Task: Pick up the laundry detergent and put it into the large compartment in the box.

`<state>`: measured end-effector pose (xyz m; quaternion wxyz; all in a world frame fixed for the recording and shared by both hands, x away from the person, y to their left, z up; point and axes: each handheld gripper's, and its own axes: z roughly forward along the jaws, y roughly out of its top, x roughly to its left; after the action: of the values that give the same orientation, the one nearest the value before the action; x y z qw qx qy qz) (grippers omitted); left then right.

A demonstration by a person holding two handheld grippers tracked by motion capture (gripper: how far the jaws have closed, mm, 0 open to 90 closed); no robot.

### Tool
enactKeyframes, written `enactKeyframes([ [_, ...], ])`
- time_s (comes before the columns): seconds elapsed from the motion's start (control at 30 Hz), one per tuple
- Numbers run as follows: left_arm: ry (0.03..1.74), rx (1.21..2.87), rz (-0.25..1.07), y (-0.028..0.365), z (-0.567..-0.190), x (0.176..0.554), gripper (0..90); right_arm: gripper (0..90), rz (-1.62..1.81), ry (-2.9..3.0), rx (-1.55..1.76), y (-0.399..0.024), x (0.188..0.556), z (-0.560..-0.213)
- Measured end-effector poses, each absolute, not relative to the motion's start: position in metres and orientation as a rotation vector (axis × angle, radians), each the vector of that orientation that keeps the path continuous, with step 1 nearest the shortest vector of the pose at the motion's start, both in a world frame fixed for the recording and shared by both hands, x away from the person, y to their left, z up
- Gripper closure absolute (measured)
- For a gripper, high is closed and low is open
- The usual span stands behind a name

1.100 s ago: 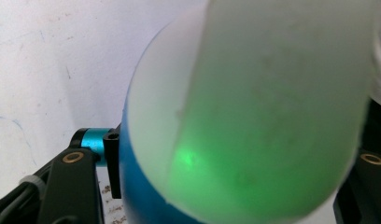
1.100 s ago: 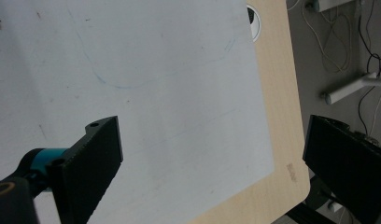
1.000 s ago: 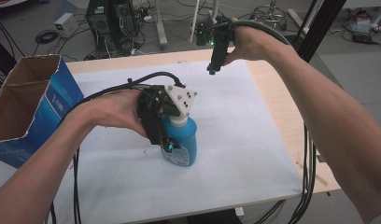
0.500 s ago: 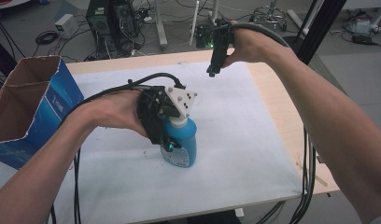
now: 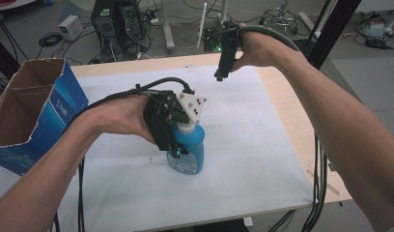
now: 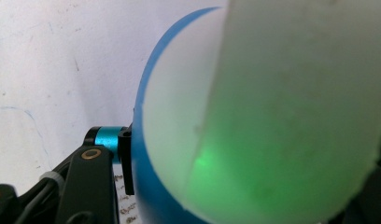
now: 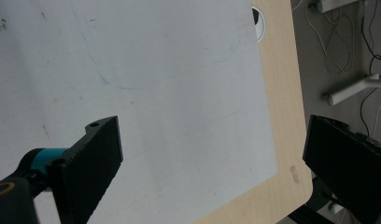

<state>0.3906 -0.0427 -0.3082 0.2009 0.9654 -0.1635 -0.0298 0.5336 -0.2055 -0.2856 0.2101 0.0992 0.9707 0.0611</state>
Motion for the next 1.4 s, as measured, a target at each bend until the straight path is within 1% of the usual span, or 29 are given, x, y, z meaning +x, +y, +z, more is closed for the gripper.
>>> enactKeyframes([
  [0.33, -0.395, 2.69, -0.079, -0.042, -0.303, 0.392, 40.1, 3.9, 0.171, 2.694, 0.273, -0.208, 0.532, -0.282],
  [0.47, -0.32, 2.696, -0.072, -0.037, -0.291, 0.392, 40.1, 3.9, 0.174, 2.691, 0.277, -0.209, 0.53, -0.28],
  [0.6, -0.244, 2.736, -0.054, -0.033, -0.277, 0.394, 40.1, 3.9, 0.178, 2.689, 0.272, -0.21, 0.528, -0.278],
  [0.8, -0.081, 2.778, -0.012, -0.023, -0.248, 0.399, 40.1, 3.9, 0.185, 2.682, 0.273, -0.213, 0.525, -0.274],
  [1.0, 0.126, 2.799, 0.028, -0.008, -0.212, 0.406, 40.1, 3.9, 0.198, 2.674, 0.277, -0.216, 0.523, -0.27],
  [1.13, 0.246, 2.796, 0.045, 0.005, -0.189, 0.41, 40.1, 3.9, 0.208, 2.671, 0.272, -0.217, 0.521, -0.268],
  [1.33, 0.47, 2.747, 0.093, 0.031, -0.158, 0.415, 40.1, 3.9, 0.213, 2.666, 0.269, -0.219, 0.519, -0.265],
  [1.37, 0.47, 2.747, 0.093, 0.031, -0.158, 0.415, 40.2, 3.9, 0.213, 2.666, 0.269, -0.219, 0.519, -0.265],
  [1.4, 0.583, 2.726, 0.121, 0.045, -0.146, 0.419, 40.2, 3.9, 0.215, 2.669, 0.27, -0.22, 0.517, -0.264],
])
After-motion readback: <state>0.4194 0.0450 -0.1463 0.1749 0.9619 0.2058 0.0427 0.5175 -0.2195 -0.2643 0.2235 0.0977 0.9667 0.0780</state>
